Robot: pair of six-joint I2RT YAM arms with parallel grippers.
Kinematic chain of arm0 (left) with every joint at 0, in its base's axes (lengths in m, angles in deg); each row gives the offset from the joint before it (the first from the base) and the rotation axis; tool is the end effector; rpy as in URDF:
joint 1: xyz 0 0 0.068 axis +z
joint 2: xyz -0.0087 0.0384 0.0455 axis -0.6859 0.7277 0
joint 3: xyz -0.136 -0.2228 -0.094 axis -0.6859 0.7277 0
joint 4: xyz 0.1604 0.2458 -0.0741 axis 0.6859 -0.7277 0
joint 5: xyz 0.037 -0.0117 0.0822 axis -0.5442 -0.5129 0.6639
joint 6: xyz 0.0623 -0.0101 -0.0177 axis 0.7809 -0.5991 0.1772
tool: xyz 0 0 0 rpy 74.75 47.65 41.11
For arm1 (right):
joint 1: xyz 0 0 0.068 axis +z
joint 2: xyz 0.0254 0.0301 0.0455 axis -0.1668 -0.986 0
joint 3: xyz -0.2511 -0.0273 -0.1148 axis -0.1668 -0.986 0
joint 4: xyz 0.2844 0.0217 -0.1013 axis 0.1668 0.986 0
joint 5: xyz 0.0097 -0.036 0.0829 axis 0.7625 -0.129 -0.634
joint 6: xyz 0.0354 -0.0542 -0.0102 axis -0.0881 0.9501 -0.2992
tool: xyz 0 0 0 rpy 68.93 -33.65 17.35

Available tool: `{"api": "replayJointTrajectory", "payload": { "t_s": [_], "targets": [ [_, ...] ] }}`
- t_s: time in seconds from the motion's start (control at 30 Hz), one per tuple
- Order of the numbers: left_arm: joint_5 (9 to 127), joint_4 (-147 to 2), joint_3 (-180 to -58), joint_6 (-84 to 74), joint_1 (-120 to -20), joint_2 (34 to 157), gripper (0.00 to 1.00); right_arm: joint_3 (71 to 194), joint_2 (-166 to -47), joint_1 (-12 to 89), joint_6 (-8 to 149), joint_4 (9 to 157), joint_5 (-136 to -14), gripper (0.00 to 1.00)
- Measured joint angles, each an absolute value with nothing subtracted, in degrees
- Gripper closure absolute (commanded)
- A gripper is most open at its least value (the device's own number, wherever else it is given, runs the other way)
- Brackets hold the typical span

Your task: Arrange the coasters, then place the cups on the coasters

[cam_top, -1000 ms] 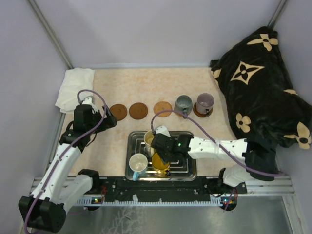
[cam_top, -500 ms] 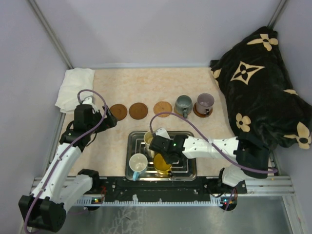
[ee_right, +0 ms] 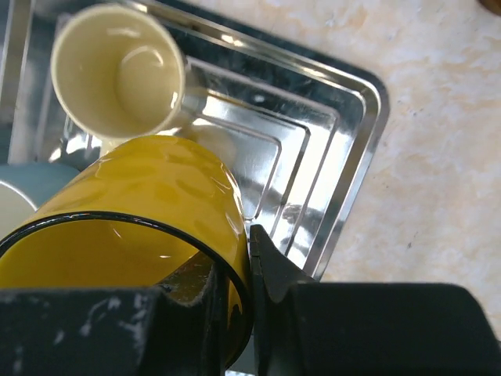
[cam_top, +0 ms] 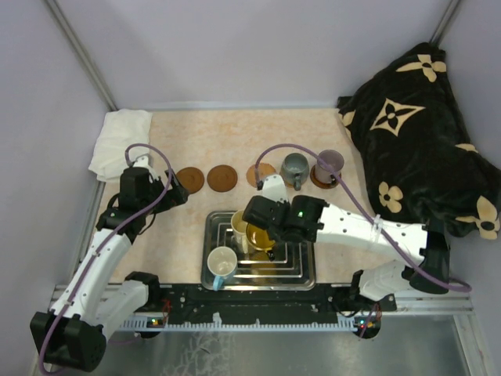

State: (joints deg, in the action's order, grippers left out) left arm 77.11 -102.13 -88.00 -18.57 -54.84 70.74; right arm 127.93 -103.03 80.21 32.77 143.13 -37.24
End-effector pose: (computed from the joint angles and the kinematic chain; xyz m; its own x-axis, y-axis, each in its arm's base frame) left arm 0.2389 -0.0479 0.2594 -0.6078 -0.3044 -0.7335 -0.0732 0.9412 -0.3299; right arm 0.1245 0.2764 0.2912 -0.7465 -0.2964 -0.5958 -0.3241 0.9439 -0.0636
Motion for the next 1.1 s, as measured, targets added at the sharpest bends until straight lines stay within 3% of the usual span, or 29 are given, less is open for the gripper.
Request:
{"api": "replayJointTrajectory", "payload": {
  "t_s": [0.4, 0.8, 1.1],
  "targets": [
    [77.8, -101.7, -88.0, -18.5, -54.8, 71.2, 0.0, 137.2, -106.6, 62.2, 38.8, 139.4, -35.8, 1.0],
    [78.4, -100.4, -88.0, -18.5, -54.9, 72.6, 0.0, 173.3, -138.9, 52.8, 53.6, 137.1, -40.7, 1.0],
    [79.6, -100.3, -88.2, -17.7, -54.9, 74.1, 0.0, 185.9, -154.3, 46.2, 56.7, 141.3, -46.6, 1.0]
  ]
}}
